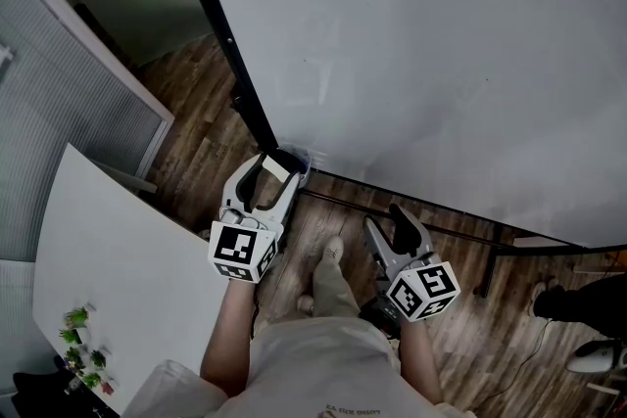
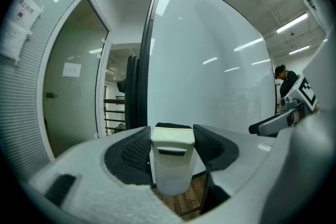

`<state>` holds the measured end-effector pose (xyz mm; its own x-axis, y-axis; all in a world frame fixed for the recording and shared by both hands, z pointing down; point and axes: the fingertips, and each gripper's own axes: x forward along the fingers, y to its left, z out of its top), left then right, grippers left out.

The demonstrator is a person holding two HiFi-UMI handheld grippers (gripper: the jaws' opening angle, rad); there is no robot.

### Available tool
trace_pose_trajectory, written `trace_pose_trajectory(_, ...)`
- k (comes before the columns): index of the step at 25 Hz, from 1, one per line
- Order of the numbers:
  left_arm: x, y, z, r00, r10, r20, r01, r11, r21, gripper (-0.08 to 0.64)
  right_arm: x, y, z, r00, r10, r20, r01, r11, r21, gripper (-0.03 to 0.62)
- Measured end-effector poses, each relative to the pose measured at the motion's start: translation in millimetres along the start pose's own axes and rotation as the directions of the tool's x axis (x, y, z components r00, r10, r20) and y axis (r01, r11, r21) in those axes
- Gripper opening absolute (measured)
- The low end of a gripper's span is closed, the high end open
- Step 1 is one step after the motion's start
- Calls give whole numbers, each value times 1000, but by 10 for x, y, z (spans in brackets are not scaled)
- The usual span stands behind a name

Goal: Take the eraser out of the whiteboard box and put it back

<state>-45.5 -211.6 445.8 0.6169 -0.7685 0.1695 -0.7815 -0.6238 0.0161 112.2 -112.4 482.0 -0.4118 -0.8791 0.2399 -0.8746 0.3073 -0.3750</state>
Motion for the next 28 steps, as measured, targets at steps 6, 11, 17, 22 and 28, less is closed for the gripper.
trace_pose_trajectory(6, 39, 2, -82, 1000, 0, -16, -1, 1000, -4, 255, 29, -29, -19, 1000, 3, -6, -3, 1000, 6, 237)
trace_pose_trajectory(11, 66, -2, -131, 1000, -3, -30, 3, 1000, -4, 254, 32, -46, -33, 1000, 3, -11, -3, 1000, 9, 237)
trace_pose_trajectory(17, 108, -9, -204, 999, -11, -50, 10, 1000, -9, 255, 52, -70, -53, 1000, 5, -16, -5, 1000, 13, 236)
trace_pose_trajectory(22, 130, -13, -258, 998, -10, -63, 9, 1000, -4, 255, 67, -84, -76, 1000, 5, -20, -5, 1000, 17, 236)
trace_pose_trajectory(28, 162, -18, -317, 997, -8, -72, 10, 1000, 23, 256, 93, -110, -74, 1000, 7, -26, -7, 1000, 16, 236)
